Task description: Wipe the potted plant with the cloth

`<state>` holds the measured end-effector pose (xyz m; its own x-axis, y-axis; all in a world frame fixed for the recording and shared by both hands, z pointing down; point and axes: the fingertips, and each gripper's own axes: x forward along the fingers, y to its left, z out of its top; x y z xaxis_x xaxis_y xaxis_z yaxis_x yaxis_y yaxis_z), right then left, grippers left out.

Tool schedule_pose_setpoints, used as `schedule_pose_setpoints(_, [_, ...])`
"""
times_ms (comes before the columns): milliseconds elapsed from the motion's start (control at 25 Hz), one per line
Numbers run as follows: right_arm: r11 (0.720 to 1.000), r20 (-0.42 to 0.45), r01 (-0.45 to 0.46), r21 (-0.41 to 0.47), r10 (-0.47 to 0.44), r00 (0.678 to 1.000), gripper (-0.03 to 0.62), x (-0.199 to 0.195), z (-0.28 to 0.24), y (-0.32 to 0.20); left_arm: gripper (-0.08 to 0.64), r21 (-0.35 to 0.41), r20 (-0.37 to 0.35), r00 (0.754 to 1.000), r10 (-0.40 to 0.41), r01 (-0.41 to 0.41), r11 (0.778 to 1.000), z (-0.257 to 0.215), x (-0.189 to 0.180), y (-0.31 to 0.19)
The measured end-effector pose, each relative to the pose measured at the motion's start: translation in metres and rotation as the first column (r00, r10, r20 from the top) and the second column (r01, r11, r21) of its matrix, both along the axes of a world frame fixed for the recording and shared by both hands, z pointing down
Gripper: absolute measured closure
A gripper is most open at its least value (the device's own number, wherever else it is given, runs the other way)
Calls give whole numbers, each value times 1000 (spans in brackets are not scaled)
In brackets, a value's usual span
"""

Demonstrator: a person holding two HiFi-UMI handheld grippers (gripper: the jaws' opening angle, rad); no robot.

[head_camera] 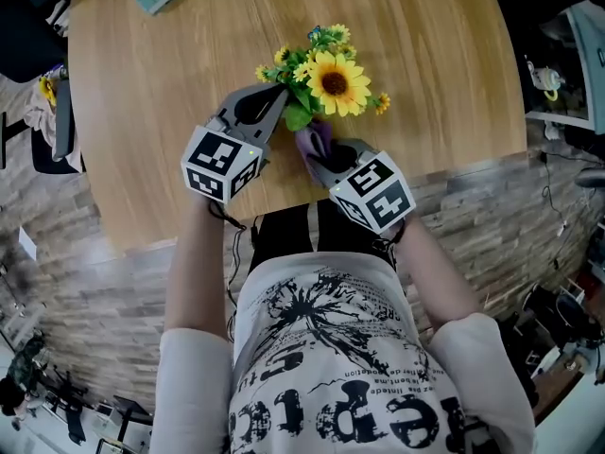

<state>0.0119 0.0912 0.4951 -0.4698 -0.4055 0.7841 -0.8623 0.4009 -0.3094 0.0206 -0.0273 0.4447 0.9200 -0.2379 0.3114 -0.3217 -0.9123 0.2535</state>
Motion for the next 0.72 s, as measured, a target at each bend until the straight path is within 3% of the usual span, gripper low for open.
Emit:
schedule_pose_setpoints(240, [997,-66,-57,-57,53,996,515,51,-2,5,557,19,12,1000,-26,25,999,0,-1,0])
schedule_pose_setpoints(520, [968,-131,-234,-95,221,966,515,128,-5,-5,557,4,31,999,-38,38,999,-1,0,0])
schedule_pose_setpoints(720, [959,-195,-267,-92,245,950,515,168,-4,-20,557,-17,38,998,-54,54,998,0,0,0])
